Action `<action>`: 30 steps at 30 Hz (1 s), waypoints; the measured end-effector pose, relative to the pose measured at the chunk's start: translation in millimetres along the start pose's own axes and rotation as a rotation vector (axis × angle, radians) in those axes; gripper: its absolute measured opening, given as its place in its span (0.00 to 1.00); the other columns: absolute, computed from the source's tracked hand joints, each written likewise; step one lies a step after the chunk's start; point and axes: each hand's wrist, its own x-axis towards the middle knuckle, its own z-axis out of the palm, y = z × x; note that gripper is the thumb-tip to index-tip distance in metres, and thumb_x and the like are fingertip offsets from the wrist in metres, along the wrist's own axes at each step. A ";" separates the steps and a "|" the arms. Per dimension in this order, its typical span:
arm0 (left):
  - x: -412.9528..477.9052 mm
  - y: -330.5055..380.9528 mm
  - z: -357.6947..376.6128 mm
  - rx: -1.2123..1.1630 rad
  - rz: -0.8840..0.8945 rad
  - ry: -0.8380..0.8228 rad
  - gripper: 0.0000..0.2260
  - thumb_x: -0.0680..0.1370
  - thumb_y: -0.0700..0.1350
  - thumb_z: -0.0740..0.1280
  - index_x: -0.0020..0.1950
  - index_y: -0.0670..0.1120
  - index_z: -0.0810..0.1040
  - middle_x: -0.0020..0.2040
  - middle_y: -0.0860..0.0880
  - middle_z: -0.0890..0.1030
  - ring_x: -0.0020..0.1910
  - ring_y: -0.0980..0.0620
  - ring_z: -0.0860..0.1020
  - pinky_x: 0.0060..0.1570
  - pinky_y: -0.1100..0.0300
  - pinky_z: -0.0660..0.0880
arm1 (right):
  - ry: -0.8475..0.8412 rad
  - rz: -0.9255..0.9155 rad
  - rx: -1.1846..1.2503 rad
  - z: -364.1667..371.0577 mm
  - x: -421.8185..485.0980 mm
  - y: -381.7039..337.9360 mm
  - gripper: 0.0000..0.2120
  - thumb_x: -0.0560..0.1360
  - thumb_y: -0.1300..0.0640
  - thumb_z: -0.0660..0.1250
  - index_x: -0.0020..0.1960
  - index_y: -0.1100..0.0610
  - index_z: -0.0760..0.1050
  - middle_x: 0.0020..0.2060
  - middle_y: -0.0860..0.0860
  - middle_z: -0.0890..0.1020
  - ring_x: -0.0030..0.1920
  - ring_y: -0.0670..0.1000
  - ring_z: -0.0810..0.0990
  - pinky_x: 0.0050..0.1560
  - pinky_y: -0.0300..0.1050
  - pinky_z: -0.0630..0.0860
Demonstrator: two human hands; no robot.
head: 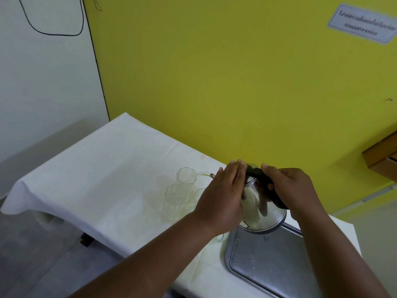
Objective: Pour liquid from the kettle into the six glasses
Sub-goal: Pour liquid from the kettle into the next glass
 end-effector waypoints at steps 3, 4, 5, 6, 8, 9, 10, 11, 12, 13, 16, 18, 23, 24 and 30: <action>0.7 -0.4 -0.2 0.000 0.002 0.005 0.35 0.69 0.34 0.61 0.76 0.36 0.56 0.75 0.38 0.61 0.76 0.41 0.56 0.74 0.47 0.56 | 0.001 0.001 0.015 -0.1 0.6 -0.9 0.27 0.76 0.44 0.68 0.24 0.57 0.73 0.16 0.49 0.76 0.27 0.56 0.73 0.38 0.50 0.70; 0.7 -0.2 -0.3 0.002 0.003 0.006 0.34 0.69 0.34 0.62 0.76 0.36 0.56 0.75 0.38 0.61 0.76 0.41 0.56 0.74 0.46 0.56 | 0.001 0.001 0.014 -0.1 0.7 -1.1 0.27 0.76 0.44 0.68 0.24 0.58 0.74 0.16 0.49 0.76 0.27 0.56 0.73 0.38 0.50 0.70; 0.7 -0.3 -0.6 0.003 0.004 0.008 0.34 0.69 0.34 0.62 0.76 0.36 0.57 0.75 0.38 0.61 0.76 0.41 0.57 0.73 0.46 0.57 | 0.001 0.000 0.010 -0.2 0.8 -1.4 0.27 0.76 0.44 0.68 0.25 0.60 0.75 0.17 0.49 0.76 0.27 0.56 0.73 0.38 0.50 0.70; 0.6 -0.2 -0.8 0.004 0.004 0.009 0.34 0.69 0.34 0.62 0.76 0.36 0.57 0.75 0.38 0.61 0.76 0.41 0.57 0.73 0.46 0.57 | 0.001 -0.002 0.003 -0.5 0.9 -1.6 0.27 0.76 0.44 0.68 0.27 0.63 0.77 0.17 0.49 0.76 0.27 0.56 0.74 0.38 0.50 0.71; 0.5 0.0 -1.3 0.004 0.004 0.009 0.34 0.69 0.34 0.62 0.75 0.35 0.57 0.75 0.38 0.61 0.75 0.40 0.57 0.73 0.46 0.57 | -0.001 -0.009 -0.010 -1.0 0.8 -2.5 0.28 0.76 0.44 0.68 0.31 0.67 0.78 0.16 0.49 0.76 0.27 0.56 0.74 0.38 0.50 0.70; 0.6 0.0 -1.4 0.005 0.005 0.010 0.34 0.69 0.34 0.62 0.75 0.35 0.57 0.75 0.38 0.61 0.75 0.40 0.57 0.73 0.45 0.57 | -0.002 -0.011 -0.013 -1.3 0.6 -2.6 0.28 0.77 0.44 0.68 0.31 0.68 0.78 0.16 0.49 0.76 0.27 0.56 0.73 0.38 0.50 0.70; 0.7 0.1 -1.5 0.005 0.004 0.011 0.35 0.69 0.34 0.63 0.75 0.35 0.57 0.75 0.38 0.61 0.75 0.40 0.57 0.73 0.45 0.57 | -0.002 -0.011 -0.013 -1.7 0.6 -2.6 0.28 0.76 0.44 0.68 0.31 0.68 0.78 0.16 0.49 0.76 0.27 0.56 0.73 0.38 0.50 0.70; 0.8 -0.1 -1.5 0.005 0.004 0.012 0.35 0.69 0.34 0.63 0.75 0.35 0.57 0.75 0.38 0.61 0.75 0.40 0.57 0.73 0.46 0.57 | -0.001 -0.010 -0.013 -1.8 0.5 -2.9 0.28 0.76 0.44 0.68 0.30 0.67 0.78 0.16 0.49 0.76 0.27 0.56 0.73 0.39 0.50 0.70; 0.8 -0.2 -1.6 0.006 0.003 0.013 0.35 0.69 0.34 0.63 0.75 0.35 0.57 0.75 0.38 0.61 0.75 0.40 0.57 0.73 0.46 0.57 | 0.000 -0.008 -0.014 -2.0 0.3 -3.4 0.28 0.76 0.44 0.68 0.28 0.65 0.77 0.15 0.48 0.75 0.27 0.56 0.73 0.39 0.50 0.70; 0.9 -0.3 -1.8 0.008 0.003 0.014 0.35 0.69 0.34 0.63 0.75 0.36 0.57 0.75 0.38 0.61 0.75 0.41 0.57 0.73 0.46 0.57 | 0.000 -0.007 -0.015 -2.1 0.2 -3.9 0.27 0.77 0.44 0.68 0.27 0.62 0.76 0.15 0.48 0.75 0.27 0.56 0.73 0.39 0.50 0.70; 0.7 0.0 -2.4 0.007 0.003 0.017 0.34 0.69 0.33 0.62 0.76 0.36 0.56 0.75 0.38 0.61 0.76 0.41 0.57 0.74 0.47 0.56 | 0.001 -0.001 -0.007 -2.1 -0.9 -6.6 0.26 0.76 0.44 0.68 0.25 0.59 0.74 0.15 0.48 0.75 0.26 0.55 0.72 0.38 0.49 0.69; 0.6 0.5 -3.1 0.002 0.001 0.015 0.35 0.69 0.33 0.62 0.76 0.36 0.56 0.75 0.38 0.61 0.76 0.41 0.57 0.74 0.47 0.56 | -0.001 0.002 0.000 -2.2 -1.3 -7.2 0.26 0.77 0.44 0.68 0.25 0.58 0.73 0.15 0.48 0.75 0.25 0.55 0.71 0.38 0.49 0.69; 0.8 0.4 -3.5 -0.012 0.001 0.015 0.35 0.69 0.33 0.62 0.76 0.36 0.56 0.75 0.38 0.61 0.76 0.41 0.57 0.74 0.47 0.56 | -0.003 -0.001 -0.010 -2.6 -1.8 -7.2 0.27 0.77 0.44 0.68 0.27 0.63 0.75 0.14 0.47 0.74 0.25 0.55 0.71 0.38 0.48 0.69; 0.9 0.3 -3.4 -0.014 0.000 0.013 0.35 0.69 0.33 0.62 0.76 0.36 0.56 0.75 0.38 0.61 0.76 0.41 0.56 0.74 0.47 0.56 | -0.002 -0.001 -0.013 -2.6 -2.0 -7.7 0.27 0.77 0.44 0.68 0.27 0.62 0.75 0.14 0.47 0.74 0.25 0.55 0.71 0.37 0.48 0.69; 0.5 -0.8 -3.6 -0.011 0.006 0.007 0.34 0.70 0.34 0.62 0.76 0.36 0.56 0.76 0.38 0.60 0.76 0.41 0.56 0.74 0.47 0.55 | -0.003 -0.006 -0.021 -3.3 -2.8 -8.6 0.26 0.77 0.44 0.68 0.26 0.60 0.74 0.14 0.47 0.74 0.26 0.55 0.72 0.38 0.48 0.69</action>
